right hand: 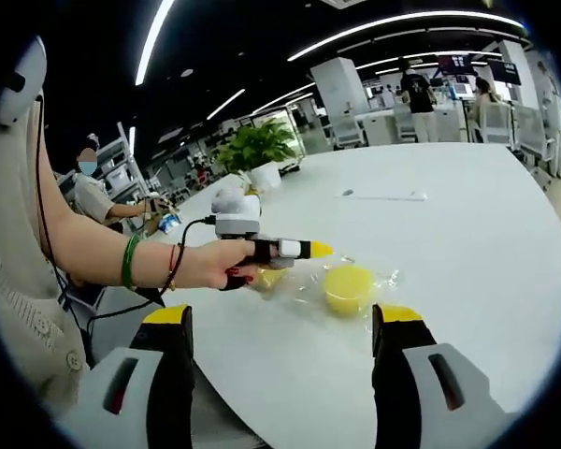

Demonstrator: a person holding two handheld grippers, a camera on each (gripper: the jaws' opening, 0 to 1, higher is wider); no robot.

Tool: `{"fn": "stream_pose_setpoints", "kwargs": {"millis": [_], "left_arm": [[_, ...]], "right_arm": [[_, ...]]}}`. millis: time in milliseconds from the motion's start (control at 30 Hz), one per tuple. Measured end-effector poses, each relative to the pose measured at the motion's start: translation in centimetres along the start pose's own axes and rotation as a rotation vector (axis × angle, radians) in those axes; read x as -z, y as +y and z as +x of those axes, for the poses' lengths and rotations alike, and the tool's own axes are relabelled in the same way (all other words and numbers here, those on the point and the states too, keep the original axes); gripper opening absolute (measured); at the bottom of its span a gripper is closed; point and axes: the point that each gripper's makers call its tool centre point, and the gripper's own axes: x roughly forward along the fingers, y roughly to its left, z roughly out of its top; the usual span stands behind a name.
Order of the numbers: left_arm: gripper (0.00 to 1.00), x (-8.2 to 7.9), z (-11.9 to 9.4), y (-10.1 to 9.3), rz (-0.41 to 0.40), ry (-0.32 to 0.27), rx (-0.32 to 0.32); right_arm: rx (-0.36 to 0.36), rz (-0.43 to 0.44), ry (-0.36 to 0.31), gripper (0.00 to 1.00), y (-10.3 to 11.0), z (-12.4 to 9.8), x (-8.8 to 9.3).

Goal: Compare the silicone blocks by pressing each to a similar depth, holding the contact briefly, and releasing to observe deformation and rebound differences across the visible hardness samples.

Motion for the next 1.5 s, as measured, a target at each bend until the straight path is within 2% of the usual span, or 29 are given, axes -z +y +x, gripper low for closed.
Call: {"fn": "stream_pose_setpoints", "kwargs": {"millis": [167,300,333,467,533,667,733,1033,1100,1233,1267,1400,1500], "left_arm": [[0.22,-1.1,-1.8,-1.2,0.102,-0.017,0.028],[0.21,-1.9,-3.5,-2.1,0.137,-0.04,0.054],[0.2,-3.0,-4.6,-2.5,0.183,-0.082,0.06],[0.2,-4.4,-7.8,-3.2,0.204,-0.122,0.084],[0.2,-5.4,-9.6,-3.6,0.234,-0.166,0.1],[0.25,-6.0,-12.7,-3.8,0.253,-0.189,0.117],[0.32,-6.3,-14.3,-3.4,0.25,-0.199,0.122],[0.48,-7.3,-21.8,0.0,0.281,-0.26,0.103],[0.51,-7.4,-23.8,1.0,0.303,-0.289,0.072],[0.56,-6.6,-27.5,2.8,0.306,-0.302,0.042],[0.57,-6.4,-28.5,3.2,0.311,-0.315,0.039],[0.63,-5.4,-30.7,4.2,0.33,-0.322,0.02],[0.66,-4.6,-31.9,4.6,0.323,-0.328,0.024]], "right_arm": [[0.01,0.002,-0.017,0.74,0.7,-0.3,-0.3],[0.017,-0.003,-0.027,0.76,1.5,-0.5,-0.4],[0.016,-0.002,-0.031,0.77,1.7,-0.5,-0.4],[0.012,0.002,-0.051,0.77,2.6,-0.3,-0.7],[0.013,-0.007,-0.055,0.77,3.2,-0.2,-0.8],[0.023,-0.008,-0.097,0.8,4.5,0.3,-1.5],[0.041,-0.013,-0.106,0.86,4.9,0.7,-1.6],[0.031,-0.031,-0.134,0.87,8.3,1.8,-1.4],[0.032,-0.018,-0.145,0.87,8.9,2.0,-1.2],[0.034,0.003,-0.17,0.86,9.9,2.5,-0.8],[0.037,0.002,-0.203,0.86,10.3,2.4,-1.2],[0.022,-0.01,-0.269,0.86,11.5,2.1,-1.8],[0.015,-0.014,-0.288,0.86,11.9,1.9,-1.7]]}}
